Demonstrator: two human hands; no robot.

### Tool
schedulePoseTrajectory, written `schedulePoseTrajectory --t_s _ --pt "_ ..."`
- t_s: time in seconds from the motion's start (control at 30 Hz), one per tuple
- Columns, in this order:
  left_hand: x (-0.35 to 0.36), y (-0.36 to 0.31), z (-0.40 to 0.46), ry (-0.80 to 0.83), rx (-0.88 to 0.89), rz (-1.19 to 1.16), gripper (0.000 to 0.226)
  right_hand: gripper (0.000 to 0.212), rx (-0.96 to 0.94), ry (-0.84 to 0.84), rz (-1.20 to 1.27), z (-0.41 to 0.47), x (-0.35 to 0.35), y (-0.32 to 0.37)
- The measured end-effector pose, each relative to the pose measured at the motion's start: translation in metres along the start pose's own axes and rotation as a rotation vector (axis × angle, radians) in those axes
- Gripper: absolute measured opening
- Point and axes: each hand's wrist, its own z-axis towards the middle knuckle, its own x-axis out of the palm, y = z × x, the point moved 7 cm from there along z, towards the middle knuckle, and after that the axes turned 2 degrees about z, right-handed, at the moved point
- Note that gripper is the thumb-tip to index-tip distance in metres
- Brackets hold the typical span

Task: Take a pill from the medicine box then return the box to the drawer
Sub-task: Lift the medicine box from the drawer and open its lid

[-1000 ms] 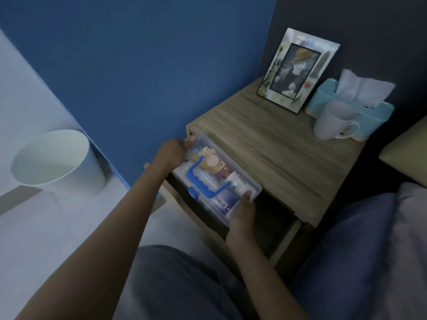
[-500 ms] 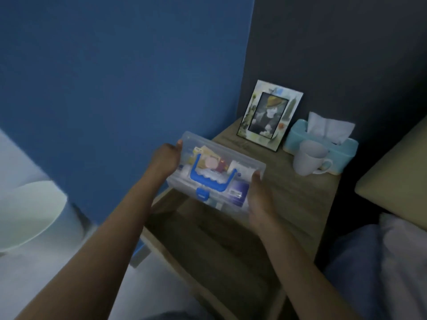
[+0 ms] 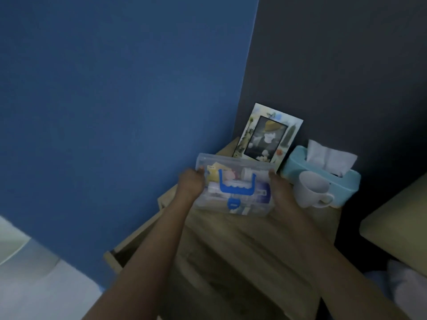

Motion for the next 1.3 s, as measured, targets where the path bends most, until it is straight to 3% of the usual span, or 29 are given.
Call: schedulePoseTrajectory --t_s 0.27,0.47,0.57,0.63,0.67,0.8,0.87,0.97,1.3 --pt "0.015 0.014 -0.01 -0.136 -0.026 0.061 0.06 0.044 -0.127 0.124 -0.155 0.018 0.005 -0.003" --pt "0.019 0.012 -0.029 -0.252 0.0 -0.116 0.054 0.042 -0.213 0.148 -0.048 0.012 0.006 -0.009" --pt "0.01 0.007 -0.061 -0.522 0.112 -0.126 0.051 0.041 -0.247 0.127 -0.05 0.014 0.007 -0.008" --pt "0.013 0.0 -0.099 -0.745 0.256 -0.139 0.034 0.041 -0.267 0.126 -0.04 0.017 0.008 -0.009" --pt "0.024 0.002 -0.11 -0.74 0.26 -0.155 0.026 0.041 -0.271 0.129 -0.037 0.018 0.008 -0.011" --pt "0.095 0.022 -0.097 -0.193 -0.05 -0.277 0.067 0.039 -0.271 0.142 -0.031 0.019 0.01 -0.013" --pt "0.108 0.027 -0.087 -0.074 -0.169 -0.357 0.071 0.036 -0.287 0.134 -0.04 0.018 0.01 -0.012" --pt "0.111 0.025 -0.079 -0.07 -0.172 -0.437 0.061 0.032 -0.295 0.126 -0.029 0.019 0.01 -0.012" --pt "0.105 0.019 -0.085 -0.229 -0.108 -0.353 0.059 0.026 -0.316 0.117 -0.012 0.021 0.011 -0.015"
